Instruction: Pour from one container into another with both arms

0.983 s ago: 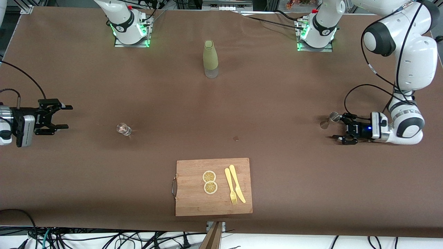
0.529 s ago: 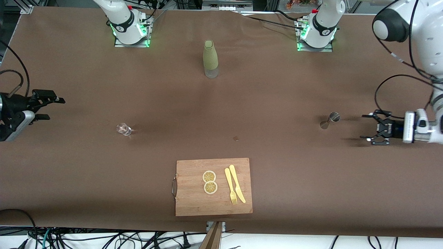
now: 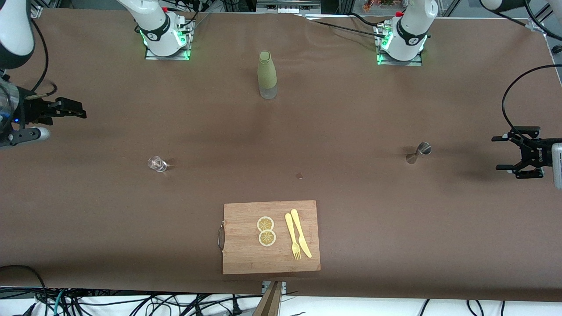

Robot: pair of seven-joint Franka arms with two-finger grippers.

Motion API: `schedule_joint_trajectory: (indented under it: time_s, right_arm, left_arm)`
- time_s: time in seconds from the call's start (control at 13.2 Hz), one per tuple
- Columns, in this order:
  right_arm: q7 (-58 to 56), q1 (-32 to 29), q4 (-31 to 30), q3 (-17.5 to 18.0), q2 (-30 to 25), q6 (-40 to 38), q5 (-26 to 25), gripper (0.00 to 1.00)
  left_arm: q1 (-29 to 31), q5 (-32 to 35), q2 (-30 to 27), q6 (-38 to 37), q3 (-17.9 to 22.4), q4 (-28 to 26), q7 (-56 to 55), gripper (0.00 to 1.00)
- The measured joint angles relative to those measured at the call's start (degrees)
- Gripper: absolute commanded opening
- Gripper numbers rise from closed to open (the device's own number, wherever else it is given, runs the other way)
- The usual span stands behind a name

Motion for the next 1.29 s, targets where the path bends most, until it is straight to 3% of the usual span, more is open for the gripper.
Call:
schedule_joint_trajectory:
  time_s: [0.15, 0.3, 0.45, 0.68, 0.98, 1.29]
  right_arm:
    - [6.6, 0.0, -5.5, 0.1, -4.9, 2.1, -0.3, 1.0]
    - [9.9, 0.0, -7.3, 0.3, -7.8, 3.0, -0.3, 1.0]
    - [10.8, 0.0, -7.2, 0.5, -8.4, 3.9, -0.3, 1.0]
    - [11.2, -0.1, -4.5, 0.5, -7.4, 4.5, -0.4, 1.0]
    - [11.7, -0.1, -1.5, 0.5, -5.7, 3.4, -0.4, 1.0]
    - [12.3, -0.1, -1.4, 0.5, -5.5, 3.1, -0.4, 1.0]
  left_arm:
    - [-3.4, 3.9, -3.4, 1.5, -0.4, 0.0, -12.3, 1.0]
    - [-5.2, 9.2, -6.9, 4.0, -3.8, 0.1, -25.2, 1.0]
    - [-6.2, 16.8, -10.7, 7.7, -9.1, 0.1, -36.2, 1.0]
    - [-7.7, 27.7, -15.0, 13.7, -14.0, 0.0, -41.8, 1.0]
    - [-7.6, 30.8, -17.6, 19.4, -14.6, -0.6, -44.9, 1.0]
    - [-7.6, 30.9, -20.4, 14.8, -17.7, -1.8, -64.6, 1.0]
